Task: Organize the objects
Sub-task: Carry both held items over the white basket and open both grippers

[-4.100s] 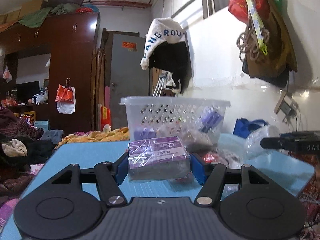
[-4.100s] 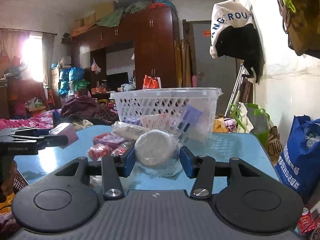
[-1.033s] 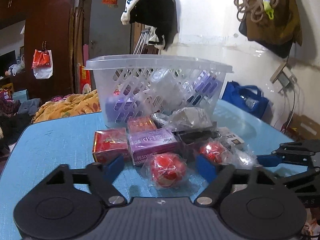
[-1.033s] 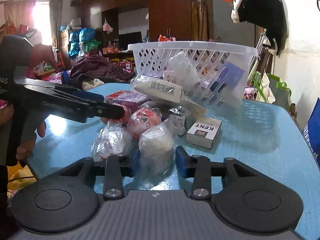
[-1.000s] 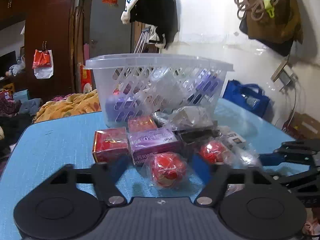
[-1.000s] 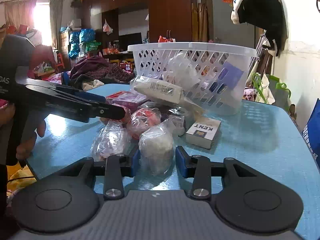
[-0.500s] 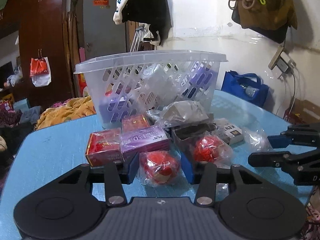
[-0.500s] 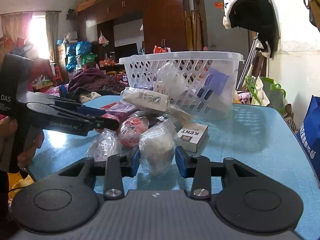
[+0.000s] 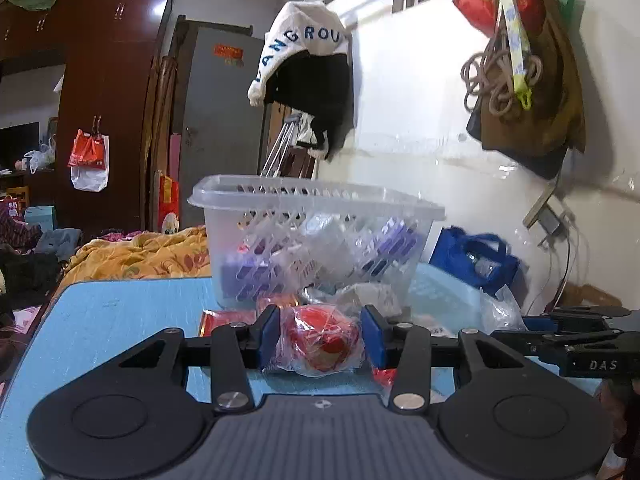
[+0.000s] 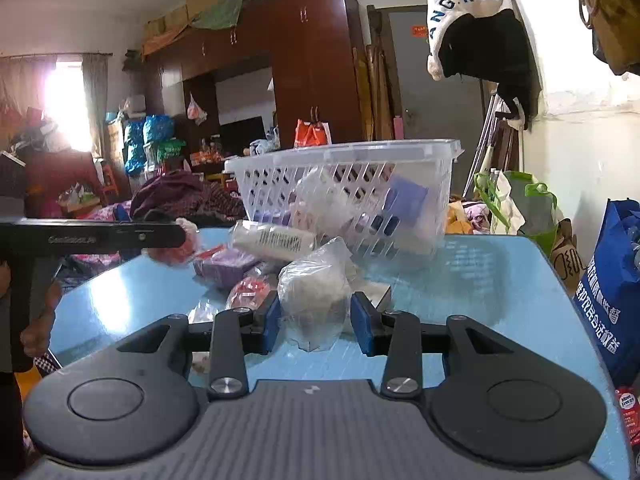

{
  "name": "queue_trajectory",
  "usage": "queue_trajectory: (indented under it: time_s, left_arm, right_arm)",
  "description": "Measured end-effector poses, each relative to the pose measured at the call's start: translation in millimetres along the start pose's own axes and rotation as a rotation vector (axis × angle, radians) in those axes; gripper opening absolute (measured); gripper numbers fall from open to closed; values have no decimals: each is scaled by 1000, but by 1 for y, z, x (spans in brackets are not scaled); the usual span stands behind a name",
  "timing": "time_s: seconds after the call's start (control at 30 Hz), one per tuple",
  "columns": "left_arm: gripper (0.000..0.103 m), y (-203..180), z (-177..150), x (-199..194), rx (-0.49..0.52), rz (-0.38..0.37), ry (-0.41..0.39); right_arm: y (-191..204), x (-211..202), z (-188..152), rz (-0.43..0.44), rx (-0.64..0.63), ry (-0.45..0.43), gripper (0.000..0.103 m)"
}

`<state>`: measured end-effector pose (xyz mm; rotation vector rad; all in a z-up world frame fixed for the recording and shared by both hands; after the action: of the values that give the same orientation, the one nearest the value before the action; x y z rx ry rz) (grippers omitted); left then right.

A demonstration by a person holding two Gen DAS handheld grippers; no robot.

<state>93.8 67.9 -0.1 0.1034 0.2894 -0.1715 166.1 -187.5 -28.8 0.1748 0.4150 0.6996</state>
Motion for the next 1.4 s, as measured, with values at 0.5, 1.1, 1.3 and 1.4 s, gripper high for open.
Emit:
queue_trajectory:
  time_s: [0.5,1.1,1.3,1.4]
  left_arm:
    - [48,13,27,-12,-41,67,-133]
    - [48,50,131,117,-82,119,19]
    - [48,51,131,129,-75,156,57]
    - [51,53,130,134,-72,175,22]
  right_arm:
    - [9,8,61,21,-20,-87,41]
    - [11,122,146,-103,-147,-51,40]
    - [7,125,144,-119,-153,-37,40]
    - [7,128,146,-124,-167,-58,43]
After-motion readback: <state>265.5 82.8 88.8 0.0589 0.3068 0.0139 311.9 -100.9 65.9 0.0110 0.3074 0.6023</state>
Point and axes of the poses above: each gripper's, at about its wrist camera, not at the fingertips, and x roughly the way its jaws point, y to its left, z to its top, the point moved 1 cm from there along x, roughly the way its jaws point, and after that the axes turned 12 degrees about x, right-handed, at the moved point
